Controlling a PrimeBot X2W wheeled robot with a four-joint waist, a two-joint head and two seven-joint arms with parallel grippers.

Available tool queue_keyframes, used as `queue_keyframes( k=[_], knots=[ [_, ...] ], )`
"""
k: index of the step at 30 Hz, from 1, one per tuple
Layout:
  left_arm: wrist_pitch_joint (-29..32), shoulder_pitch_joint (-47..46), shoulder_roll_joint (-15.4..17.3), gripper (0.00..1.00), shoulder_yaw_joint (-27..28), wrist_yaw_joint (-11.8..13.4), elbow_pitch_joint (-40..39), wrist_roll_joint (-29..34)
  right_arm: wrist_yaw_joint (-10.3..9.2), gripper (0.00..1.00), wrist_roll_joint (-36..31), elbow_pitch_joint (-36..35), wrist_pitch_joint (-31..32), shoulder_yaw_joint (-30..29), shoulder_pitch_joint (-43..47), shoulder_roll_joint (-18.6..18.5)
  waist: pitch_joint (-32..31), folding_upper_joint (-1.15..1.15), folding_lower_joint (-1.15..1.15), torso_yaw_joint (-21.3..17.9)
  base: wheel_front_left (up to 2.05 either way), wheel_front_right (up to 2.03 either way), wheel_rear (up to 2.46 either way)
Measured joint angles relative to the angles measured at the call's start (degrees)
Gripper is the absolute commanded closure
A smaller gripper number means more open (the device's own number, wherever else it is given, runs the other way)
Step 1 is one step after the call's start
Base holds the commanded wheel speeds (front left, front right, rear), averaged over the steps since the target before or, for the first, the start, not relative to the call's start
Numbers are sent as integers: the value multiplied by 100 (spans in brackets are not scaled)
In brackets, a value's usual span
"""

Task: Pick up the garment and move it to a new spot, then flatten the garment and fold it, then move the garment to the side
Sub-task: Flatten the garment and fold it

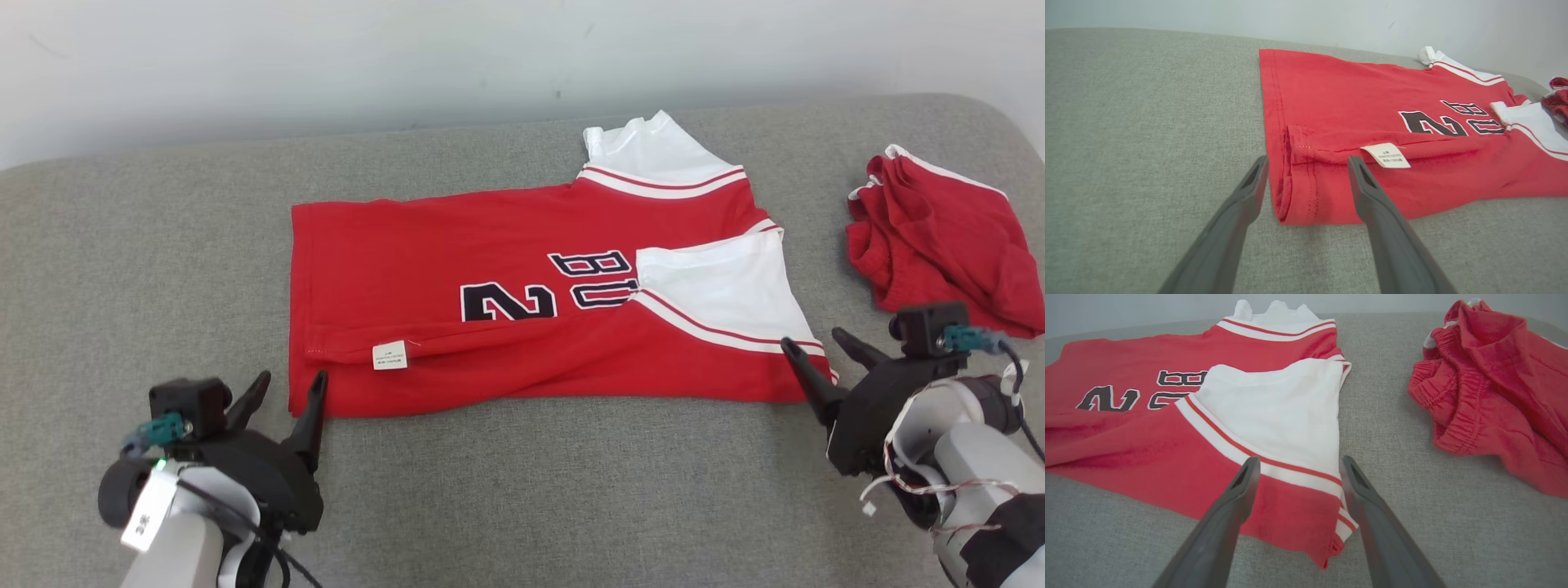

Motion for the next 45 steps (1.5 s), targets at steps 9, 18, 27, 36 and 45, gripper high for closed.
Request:
queue_keyframes(
  k=[9, 18, 27, 36, 45],
  knots=[
    [-266, 121, -12, 0, -65, 100, 118, 92, -56, 0, -219, 42, -256, 107, 156, 13, 86, 0, 0, -59, 0, 0, 0],
    [-277, 28, 32, 0, -180, 125, 550, 261, -160, 0, -327, 269, -261, 225, 127, 103, 264, 0, 1, -120, 0, 0, 0],
    [-226, -211, -53, 100, -130, 141, 929, 191, -177, 100, -341, 430, -242, 278, 9, 197, 357, 0, 0, -124, 0, 0, 0],
    [-214, -289, -126, 100, -155, 44, 1191, 76, -126, 100, -264, 603, -350, 236, 26, 227, 222, 0, 1, -105, 0, 0, 0],
    [-297, 203, -109, 100, -89, -60, 1224, -108, -15, 100, 119, 569, -659, -40, 464, 98, -223, 0, 1, -74, 0, 0, 0]
  ],
)
